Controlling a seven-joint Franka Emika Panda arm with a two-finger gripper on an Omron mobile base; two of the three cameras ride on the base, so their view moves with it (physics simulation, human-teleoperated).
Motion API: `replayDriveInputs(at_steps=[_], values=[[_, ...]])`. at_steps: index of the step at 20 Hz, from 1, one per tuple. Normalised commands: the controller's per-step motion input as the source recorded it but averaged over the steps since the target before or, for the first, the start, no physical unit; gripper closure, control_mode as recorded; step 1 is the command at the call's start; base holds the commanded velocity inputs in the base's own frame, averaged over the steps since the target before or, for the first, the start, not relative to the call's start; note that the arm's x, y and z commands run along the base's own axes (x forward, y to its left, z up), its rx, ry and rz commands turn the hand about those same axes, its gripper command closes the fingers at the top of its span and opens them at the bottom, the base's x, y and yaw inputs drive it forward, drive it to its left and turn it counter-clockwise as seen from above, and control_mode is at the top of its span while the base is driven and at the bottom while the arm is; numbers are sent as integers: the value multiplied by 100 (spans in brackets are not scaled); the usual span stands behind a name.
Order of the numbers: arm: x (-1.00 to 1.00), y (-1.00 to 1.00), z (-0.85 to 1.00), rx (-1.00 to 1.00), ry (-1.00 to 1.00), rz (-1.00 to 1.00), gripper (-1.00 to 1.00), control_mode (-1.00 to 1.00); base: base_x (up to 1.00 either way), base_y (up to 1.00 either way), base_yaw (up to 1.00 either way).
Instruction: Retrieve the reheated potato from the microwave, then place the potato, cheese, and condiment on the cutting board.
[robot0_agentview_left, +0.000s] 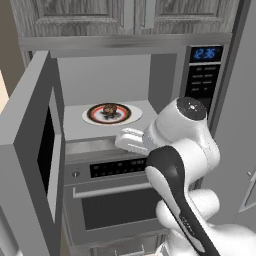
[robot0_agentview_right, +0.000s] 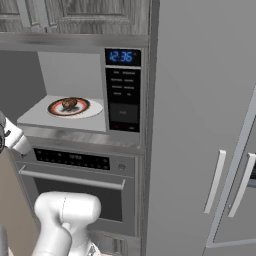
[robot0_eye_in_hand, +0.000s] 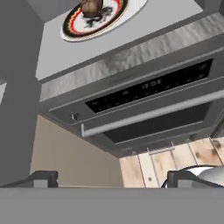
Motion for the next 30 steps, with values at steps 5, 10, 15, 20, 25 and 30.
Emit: replayDriveInputs(at_steps=[5,10,15,20,25,30], values=[[25,-29,0,-32,-27,0,-100,-100,0,0,0],[30,-28,7,-18,-6,1,-100,-100,0,0,0],[36,-27,5,-2,-9,15,-100,-100,0,0,0],[53,-10,1,0,-12,22,-100,-100,0,0,0],[70,0,2,0,-9,10,-100,-100,0,0,0],[67,13,17,0,-2,1,-100,-100,0,0,0]])
